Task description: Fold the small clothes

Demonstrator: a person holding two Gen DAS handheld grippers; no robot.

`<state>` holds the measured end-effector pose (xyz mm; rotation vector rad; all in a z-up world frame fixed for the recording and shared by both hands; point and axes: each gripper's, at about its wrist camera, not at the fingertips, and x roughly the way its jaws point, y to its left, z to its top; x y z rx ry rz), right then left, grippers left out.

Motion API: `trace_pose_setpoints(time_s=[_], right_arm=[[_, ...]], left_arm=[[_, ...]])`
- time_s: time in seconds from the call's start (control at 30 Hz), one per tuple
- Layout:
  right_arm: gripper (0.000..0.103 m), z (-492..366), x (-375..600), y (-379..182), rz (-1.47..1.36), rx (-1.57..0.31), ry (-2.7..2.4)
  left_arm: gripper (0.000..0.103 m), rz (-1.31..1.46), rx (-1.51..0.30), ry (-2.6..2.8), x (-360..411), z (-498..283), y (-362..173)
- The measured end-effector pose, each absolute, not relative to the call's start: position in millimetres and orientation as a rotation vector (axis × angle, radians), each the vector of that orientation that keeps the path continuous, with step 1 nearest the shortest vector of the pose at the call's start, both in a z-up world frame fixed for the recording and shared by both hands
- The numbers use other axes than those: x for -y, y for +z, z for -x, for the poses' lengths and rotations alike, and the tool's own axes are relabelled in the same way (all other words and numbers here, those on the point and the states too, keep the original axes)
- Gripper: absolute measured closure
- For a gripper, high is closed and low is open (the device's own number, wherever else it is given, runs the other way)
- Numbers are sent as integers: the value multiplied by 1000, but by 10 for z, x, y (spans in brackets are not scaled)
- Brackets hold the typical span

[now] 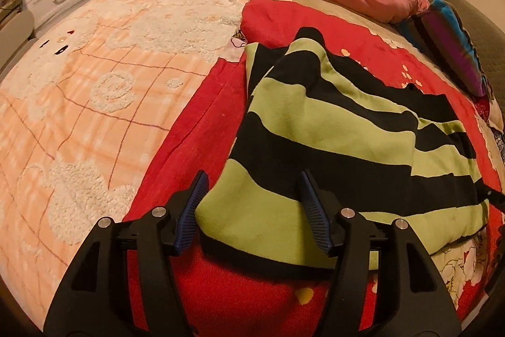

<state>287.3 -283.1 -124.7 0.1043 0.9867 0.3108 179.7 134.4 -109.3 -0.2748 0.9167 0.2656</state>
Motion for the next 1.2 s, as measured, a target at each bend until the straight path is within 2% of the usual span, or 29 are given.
trace_pose_setpoints(time_s=[0.07,0.17,0.33,0.4,0.47,0.63,0.73,0.9,1.2], right_arm=[[37,-2806,2849,-1125,-105,-950,314],[28,-2702,2854,-953,-105,-900,335],[28,-2534,2726,-702,-69,-837,397],[28,-2485,2665,-636,-62,-826,416],[27,-2429,2577,-573,-64,-818,447],[27,-2343,2304,-451,-33,-799,504],[6,-2241,2098,-373,25,-764,508],[6,-2082,1766,-301,126,-711,557],[6,-1852,1098,-411,258,-699,658]], left_arm=[[52,272,-917,266,-1338,-1782,-1084],[51,271,-910,272,-1342,-1757,-1052],[46,279,-891,286,-1369,-1679,-990],[39,284,-881,299,-1390,-1648,-966],[37,287,-872,306,-1410,-1627,-942],[26,288,-844,336,-1447,-1528,-868],[22,299,-831,355,-1498,-1474,-839],[10,321,-810,396,-1618,-1399,-813],[10,327,-774,444,-1759,-1320,-781]])
